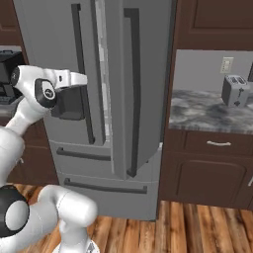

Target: Move the hot dog bun to the plate on the dining table and place the condiment next to that plate. Then navigate to the fridge and take the sausage and place it on the plate as well.

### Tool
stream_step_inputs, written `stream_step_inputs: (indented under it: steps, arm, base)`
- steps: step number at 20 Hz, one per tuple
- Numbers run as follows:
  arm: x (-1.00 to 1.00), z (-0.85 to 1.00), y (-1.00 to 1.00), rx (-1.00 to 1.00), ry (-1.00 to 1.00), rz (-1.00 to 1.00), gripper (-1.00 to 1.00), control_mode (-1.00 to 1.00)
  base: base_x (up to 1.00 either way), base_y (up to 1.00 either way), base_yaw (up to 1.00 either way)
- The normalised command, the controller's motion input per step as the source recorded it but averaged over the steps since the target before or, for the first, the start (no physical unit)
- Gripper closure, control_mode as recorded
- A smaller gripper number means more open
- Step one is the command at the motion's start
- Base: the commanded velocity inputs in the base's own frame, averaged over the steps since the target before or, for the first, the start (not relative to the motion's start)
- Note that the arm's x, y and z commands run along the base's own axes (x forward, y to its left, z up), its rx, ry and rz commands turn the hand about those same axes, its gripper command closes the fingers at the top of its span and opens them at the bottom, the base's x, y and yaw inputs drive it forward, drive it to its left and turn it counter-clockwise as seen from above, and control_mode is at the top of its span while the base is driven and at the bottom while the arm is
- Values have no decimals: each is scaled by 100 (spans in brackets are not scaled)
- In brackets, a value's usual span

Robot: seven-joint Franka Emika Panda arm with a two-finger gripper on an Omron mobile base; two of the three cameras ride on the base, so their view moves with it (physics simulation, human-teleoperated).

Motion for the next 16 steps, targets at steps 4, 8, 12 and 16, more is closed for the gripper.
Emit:
stream_step_inputs:
  steps: [4, 8, 12, 16]
  arm:
    - [100, -31, -3, -13, 16, -14, -100, -100]
    - [100, -29, -24, -14, 8, -12, -100, -100]
    - [95, -32, -37, -13, 5, -10, -100, -100]
    - [61, -33, -47, -13, 1, -8, -100, -100]
  base:
    - [0, 0, 0]
    - [0, 0, 0]
    - [0, 0, 0]
    - [0, 0, 0]
